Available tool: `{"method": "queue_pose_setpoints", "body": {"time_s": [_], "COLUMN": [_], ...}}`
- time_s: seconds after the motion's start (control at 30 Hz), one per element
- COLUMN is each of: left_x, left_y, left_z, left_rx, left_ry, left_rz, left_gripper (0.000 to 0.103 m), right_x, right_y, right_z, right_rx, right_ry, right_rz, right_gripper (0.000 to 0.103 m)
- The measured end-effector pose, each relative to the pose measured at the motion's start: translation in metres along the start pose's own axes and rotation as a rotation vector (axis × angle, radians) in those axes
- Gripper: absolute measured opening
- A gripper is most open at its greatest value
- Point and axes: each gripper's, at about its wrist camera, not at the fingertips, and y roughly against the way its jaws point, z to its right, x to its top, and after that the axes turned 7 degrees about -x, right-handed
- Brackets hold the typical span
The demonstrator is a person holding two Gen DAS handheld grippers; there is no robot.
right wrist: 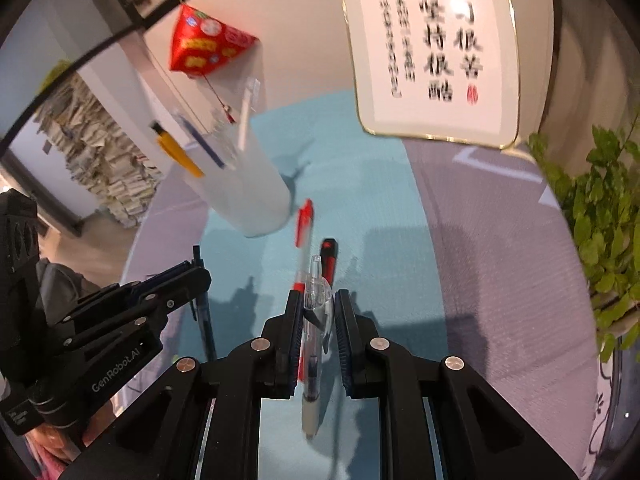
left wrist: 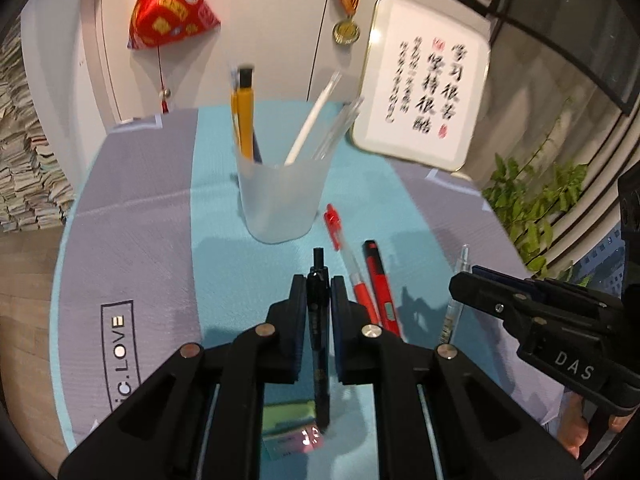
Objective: Organize stationery
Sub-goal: 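Lift the black pen with the left tool while the right tool carries the clear pen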
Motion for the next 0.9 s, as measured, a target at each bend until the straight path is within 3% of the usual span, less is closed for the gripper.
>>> {"method": "queue_pose_setpoints", "body": {"time_s": [0.37,0.9], "left_x": [0.005,0.021], "left_y": [0.033,0.065], "left_z": [0.017,0.016], "left_rx": [0.013,0.034], "left_ry": [-0.039,-0.052], "left_rz": [0.108,0.183], "left_gripper": [0.009,0.009], "right_x": [0.002,0.01], "right_y": [0.051,0.081], "right_z": [-0.022,-0.037], "right_rx": [0.0,0.013], "right_ry": [0.06,0.098], "right_rz": [0.136,0.206], "right_gripper": [0.017,0.017]}}
